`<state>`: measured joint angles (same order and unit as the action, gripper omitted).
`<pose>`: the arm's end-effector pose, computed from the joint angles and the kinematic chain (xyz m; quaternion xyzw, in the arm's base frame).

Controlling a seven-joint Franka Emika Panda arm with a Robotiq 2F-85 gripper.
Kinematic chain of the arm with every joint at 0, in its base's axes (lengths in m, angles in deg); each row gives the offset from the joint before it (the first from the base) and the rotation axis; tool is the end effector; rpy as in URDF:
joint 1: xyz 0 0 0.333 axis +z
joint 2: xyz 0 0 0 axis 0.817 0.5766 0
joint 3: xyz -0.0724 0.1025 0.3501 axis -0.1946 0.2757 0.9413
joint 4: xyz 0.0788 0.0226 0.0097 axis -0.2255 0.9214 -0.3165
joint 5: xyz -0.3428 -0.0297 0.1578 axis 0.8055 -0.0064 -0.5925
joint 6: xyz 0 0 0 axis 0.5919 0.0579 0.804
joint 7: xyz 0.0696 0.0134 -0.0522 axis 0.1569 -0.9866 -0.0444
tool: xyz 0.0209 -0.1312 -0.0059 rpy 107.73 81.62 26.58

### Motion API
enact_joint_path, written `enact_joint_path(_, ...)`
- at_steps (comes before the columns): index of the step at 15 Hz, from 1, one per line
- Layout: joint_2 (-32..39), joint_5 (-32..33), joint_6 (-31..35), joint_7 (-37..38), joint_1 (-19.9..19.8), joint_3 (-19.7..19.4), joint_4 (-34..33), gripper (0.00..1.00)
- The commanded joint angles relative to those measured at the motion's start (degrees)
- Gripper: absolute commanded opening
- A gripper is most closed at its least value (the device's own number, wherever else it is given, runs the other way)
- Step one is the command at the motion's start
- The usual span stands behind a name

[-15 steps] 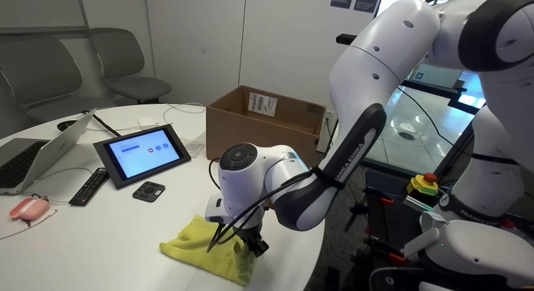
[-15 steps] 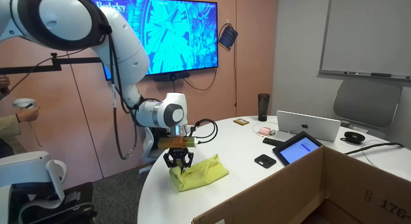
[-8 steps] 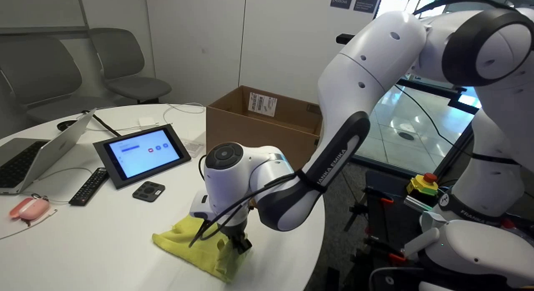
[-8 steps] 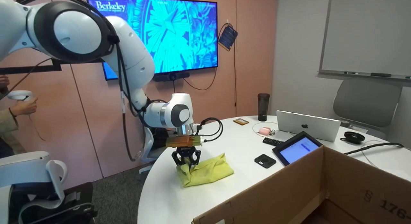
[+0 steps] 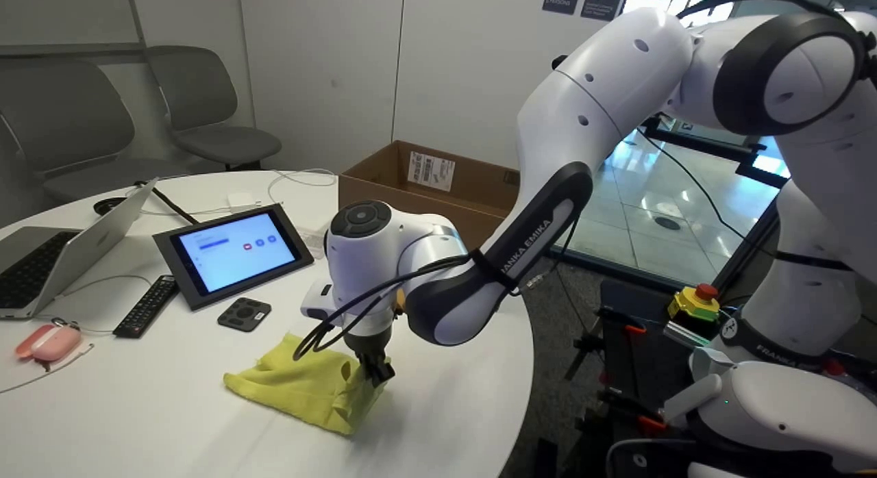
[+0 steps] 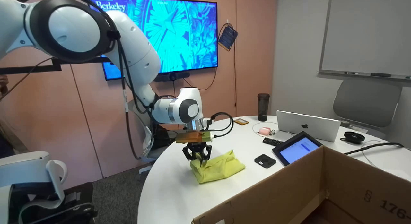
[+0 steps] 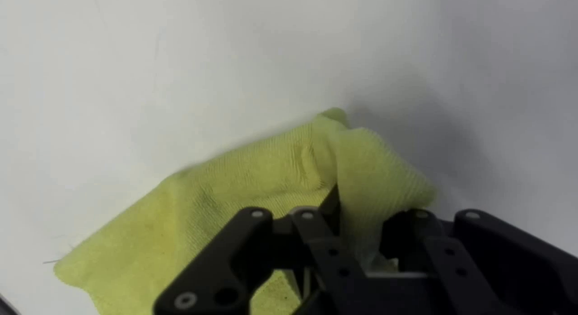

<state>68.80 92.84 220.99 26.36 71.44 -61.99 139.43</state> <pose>0.6434 0.2713 0.1279 0.8689 0.4895 -0.0238 0.0700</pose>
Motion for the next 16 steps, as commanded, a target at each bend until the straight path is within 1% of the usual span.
enact_joint_path(1, -7.43, -0.56, 6.84, -2.62, -3.83, 2.4, 11.31, 0.02)
enact_joint_path(5, -12.85, -2.18, 15.37, -7.11, -9.04, 6.29, 22.75, 0.02)
enact_joint_path(9, -19.08, -4.77, 21.77, -10.44, -14.88, 10.43, 35.46, 0.02)
enact_joint_path(11, -22.56, -6.55, 23.96, -12.36, -18.28, 12.9, 41.9, 0.02)
enact_joint_path(13, -26.09, -7.88, 26.25, -13.19, -20.82, 14.44, 48.28, 0.02)
enact_joint_path(14, -27.72, -9.26, 26.32, -14.75, -23.17, 16.24, 50.53, 0.02)
enact_joint_path(16, -29.98, -11.78, 26.55, -17.04, -26.41, 18.74, 53.32, 0.02)
